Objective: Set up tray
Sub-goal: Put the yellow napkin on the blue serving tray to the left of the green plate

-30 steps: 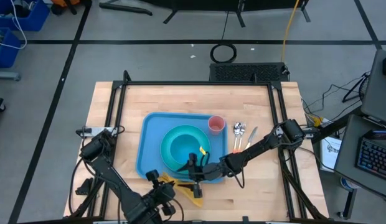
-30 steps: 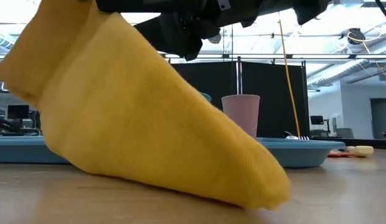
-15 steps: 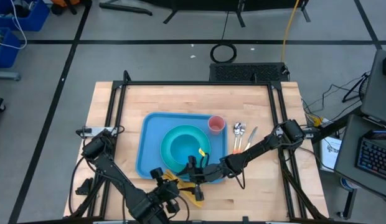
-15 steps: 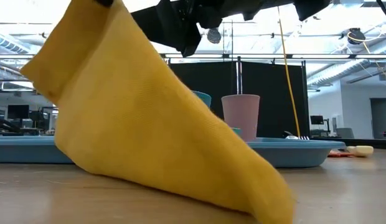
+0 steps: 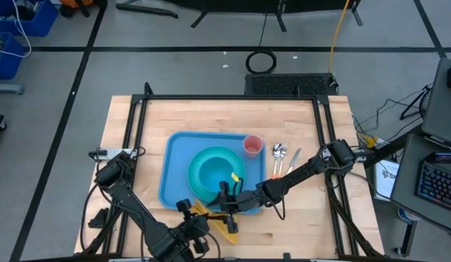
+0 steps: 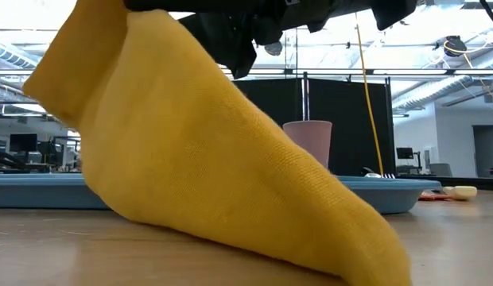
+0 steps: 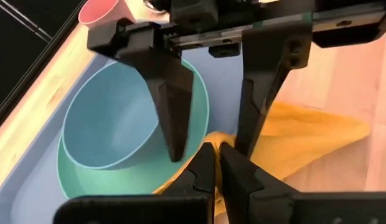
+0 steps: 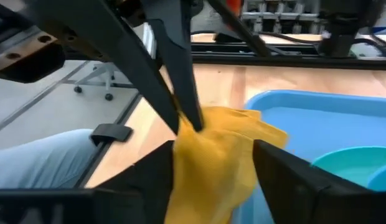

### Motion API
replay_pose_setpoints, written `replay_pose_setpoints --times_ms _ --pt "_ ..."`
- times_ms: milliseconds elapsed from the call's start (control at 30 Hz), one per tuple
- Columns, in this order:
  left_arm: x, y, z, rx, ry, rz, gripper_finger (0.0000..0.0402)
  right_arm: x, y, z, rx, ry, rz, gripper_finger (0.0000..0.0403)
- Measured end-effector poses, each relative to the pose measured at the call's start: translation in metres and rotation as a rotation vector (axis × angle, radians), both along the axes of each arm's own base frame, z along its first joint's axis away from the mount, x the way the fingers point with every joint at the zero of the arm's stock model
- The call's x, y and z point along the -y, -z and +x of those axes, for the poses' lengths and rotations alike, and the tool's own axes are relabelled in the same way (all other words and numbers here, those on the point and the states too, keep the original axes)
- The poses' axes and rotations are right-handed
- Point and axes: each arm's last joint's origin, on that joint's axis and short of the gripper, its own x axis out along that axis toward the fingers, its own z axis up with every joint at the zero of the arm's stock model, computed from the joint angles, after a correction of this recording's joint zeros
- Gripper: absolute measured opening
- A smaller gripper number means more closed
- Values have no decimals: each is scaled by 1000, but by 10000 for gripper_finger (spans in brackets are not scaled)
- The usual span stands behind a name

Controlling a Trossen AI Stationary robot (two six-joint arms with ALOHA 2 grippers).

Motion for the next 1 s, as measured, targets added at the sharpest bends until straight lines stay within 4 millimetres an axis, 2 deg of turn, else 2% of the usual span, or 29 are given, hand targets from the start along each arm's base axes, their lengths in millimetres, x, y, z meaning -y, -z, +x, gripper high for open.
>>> replay_pose_setpoints --times_ms 400,567,733,1000 --pt "3 -1 2 37 20 19 16 2 0 1 1 -100 -7 12" --pt "8 -3 -6 140 -6 61 50 1 0 1 -9 -113 -10 5" --pt "15 -5 -21 191 -14 93 59 2 -7 -2 -5 -131 -23 4" --pt "39 -4 -49 326 -41 -38 61 4 -15 -6 -20 -119 -50 2"
